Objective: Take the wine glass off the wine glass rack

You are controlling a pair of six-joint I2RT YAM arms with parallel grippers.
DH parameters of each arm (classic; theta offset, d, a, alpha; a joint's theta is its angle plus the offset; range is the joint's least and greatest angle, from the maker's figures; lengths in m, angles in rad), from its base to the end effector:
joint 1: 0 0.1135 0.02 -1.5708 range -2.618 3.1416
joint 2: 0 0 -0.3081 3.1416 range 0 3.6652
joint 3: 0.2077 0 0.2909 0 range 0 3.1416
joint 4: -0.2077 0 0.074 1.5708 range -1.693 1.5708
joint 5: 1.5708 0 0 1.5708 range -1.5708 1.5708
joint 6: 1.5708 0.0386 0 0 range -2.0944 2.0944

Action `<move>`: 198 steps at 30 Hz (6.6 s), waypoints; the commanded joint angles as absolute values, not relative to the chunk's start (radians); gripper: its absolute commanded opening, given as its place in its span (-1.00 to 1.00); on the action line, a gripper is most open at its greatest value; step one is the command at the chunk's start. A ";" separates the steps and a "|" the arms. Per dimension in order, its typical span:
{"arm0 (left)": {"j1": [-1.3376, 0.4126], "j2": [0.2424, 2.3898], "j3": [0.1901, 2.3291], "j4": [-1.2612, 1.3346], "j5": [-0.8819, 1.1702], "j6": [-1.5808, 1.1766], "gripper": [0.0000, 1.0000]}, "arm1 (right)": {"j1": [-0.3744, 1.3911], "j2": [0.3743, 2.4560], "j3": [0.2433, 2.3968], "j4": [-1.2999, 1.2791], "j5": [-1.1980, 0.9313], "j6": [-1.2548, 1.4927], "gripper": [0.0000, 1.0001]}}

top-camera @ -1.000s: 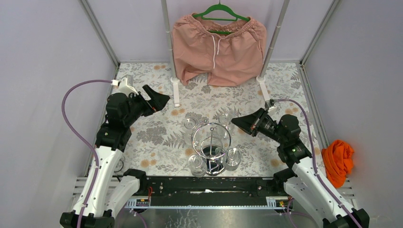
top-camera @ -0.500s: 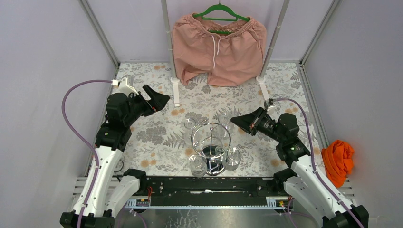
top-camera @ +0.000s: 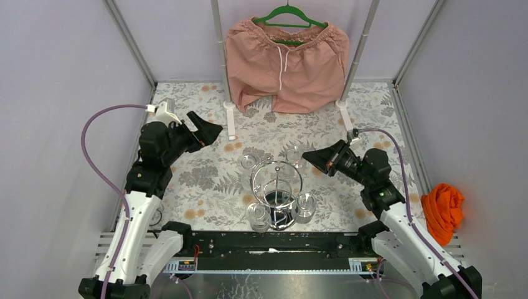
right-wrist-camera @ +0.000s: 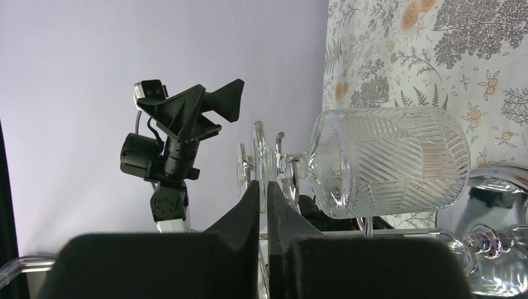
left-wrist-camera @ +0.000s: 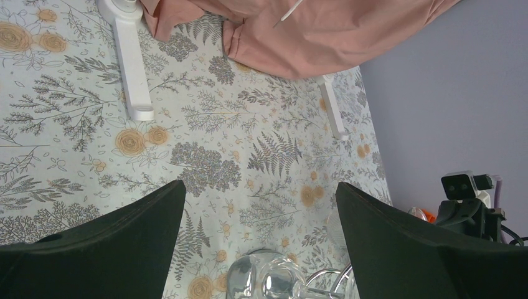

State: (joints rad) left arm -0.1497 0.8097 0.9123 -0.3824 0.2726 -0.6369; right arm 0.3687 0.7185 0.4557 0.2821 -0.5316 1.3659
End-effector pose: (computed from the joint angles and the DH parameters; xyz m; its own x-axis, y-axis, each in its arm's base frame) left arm 0.1877 -0.0388 0.3947 -0.4571 -0.5103 -0.7285 0.1588 0.7591 -0.6313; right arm 0.1662 0.0852 0.3024 -0.7634 0.6098 -0.2130 -0.1770 0.1196 0.9769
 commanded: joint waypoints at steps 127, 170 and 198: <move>-0.225 1.713 0.918 1.603 0.839 -1.618 0.79 | 0.397 1.415 0.994 1.233 -0.607 1.600 -1.00; -0.336 1.469 0.930 1.543 0.819 -1.601 -0.60 | 0.517 1.663 0.873 1.681 -0.596 1.831 -1.00; -0.335 1.192 0.933 0.825 0.680 -1.189 -1.00 | 0.518 1.655 0.864 1.683 -0.610 1.856 -0.54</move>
State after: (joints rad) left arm -0.3378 1.2369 0.8913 0.9260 0.7429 -1.2942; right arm 0.5140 1.6855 0.8688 1.5318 -0.5880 1.8767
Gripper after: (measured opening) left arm 0.262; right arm 0.204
